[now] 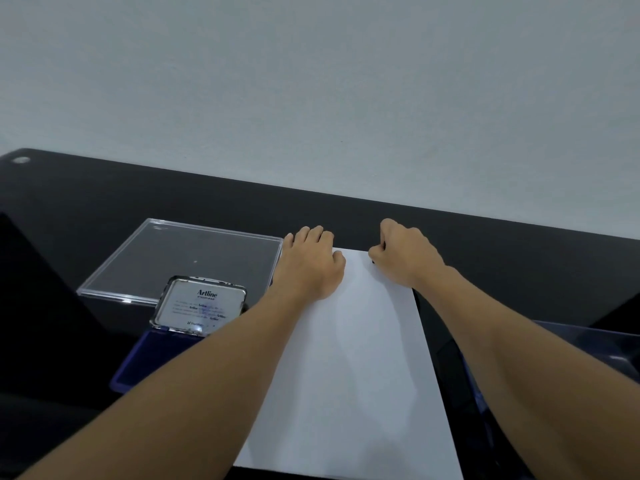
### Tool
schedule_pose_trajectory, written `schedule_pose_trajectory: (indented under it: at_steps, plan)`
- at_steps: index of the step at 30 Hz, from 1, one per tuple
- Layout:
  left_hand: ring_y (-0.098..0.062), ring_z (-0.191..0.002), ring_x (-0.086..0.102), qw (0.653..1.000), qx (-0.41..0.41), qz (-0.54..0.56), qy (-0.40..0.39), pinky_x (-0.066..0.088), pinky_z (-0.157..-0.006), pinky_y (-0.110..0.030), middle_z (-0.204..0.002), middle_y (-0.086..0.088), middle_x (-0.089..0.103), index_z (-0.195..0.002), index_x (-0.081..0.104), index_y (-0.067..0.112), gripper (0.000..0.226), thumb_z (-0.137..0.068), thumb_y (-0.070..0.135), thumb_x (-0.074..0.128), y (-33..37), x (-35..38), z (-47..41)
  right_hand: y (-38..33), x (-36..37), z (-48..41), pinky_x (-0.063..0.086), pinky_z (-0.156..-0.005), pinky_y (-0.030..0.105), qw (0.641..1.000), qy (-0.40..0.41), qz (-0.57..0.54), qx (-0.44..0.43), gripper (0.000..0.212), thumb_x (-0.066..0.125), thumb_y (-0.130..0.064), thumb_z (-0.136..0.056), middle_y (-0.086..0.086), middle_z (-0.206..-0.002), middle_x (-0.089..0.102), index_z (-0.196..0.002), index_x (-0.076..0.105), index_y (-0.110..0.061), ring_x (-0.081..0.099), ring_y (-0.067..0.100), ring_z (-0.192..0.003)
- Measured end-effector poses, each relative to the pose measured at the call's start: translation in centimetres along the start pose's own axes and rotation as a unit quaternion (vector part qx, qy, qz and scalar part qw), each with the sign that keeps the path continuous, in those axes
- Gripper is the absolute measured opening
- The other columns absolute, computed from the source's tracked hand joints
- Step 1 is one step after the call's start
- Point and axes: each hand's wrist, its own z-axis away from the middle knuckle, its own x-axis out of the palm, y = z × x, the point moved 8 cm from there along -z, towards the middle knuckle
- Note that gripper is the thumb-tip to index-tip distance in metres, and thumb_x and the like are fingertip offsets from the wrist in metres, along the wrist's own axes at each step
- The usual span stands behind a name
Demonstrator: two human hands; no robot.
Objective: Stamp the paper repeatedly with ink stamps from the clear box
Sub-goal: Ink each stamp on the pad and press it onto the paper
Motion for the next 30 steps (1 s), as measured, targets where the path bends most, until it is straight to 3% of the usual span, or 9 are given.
schedule_pose_trajectory:
  at_steps: [15,20,30]
  plan:
    - [-0.021,-0.118,0.045,1.000,-0.005,0.000,0.010,0.027,-0.107,-0.042,-0.126,-0.001,0.055,-0.119,0.056,0.014,0.049,-0.087,0.034,0.024,0.0,0.0,0.2,0.3,0.3,-0.9,0.036,-0.056,0.036,0.999,-0.016,-0.039,0.013,0.017,0.052,-0.015,-0.092,0.010,-0.079,0.055,-0.082,0.039,-0.014,0.043,0.021,-0.065]
    - [-0.020,-0.119,0.044,1.000,-0.003,-0.001,0.007,0.027,-0.109,-0.042,-0.127,0.000,0.055,-0.121,0.055,0.014,0.051,-0.088,0.035,0.023,0.1,-0.1,0.1,0.4,0.4,-0.2,0.030,-0.052,0.035,0.999,0.007,-0.035,0.014,0.019,0.048,-0.013,-0.091,0.005,-0.071,0.045,-0.079,0.034,-0.016,0.035,0.021,-0.061]
    - [-0.020,-0.119,0.044,1.000,-0.006,-0.002,0.004,0.027,-0.109,-0.042,-0.128,-0.001,0.054,-0.121,0.055,0.014,0.048,-0.090,0.034,0.026,0.1,-0.1,0.2,0.4,0.3,-0.3,0.030,-0.051,0.034,0.999,0.017,-0.027,0.016,0.020,0.049,-0.014,-0.092,0.004,-0.071,0.045,-0.079,0.034,-0.016,0.035,0.020,-0.060]
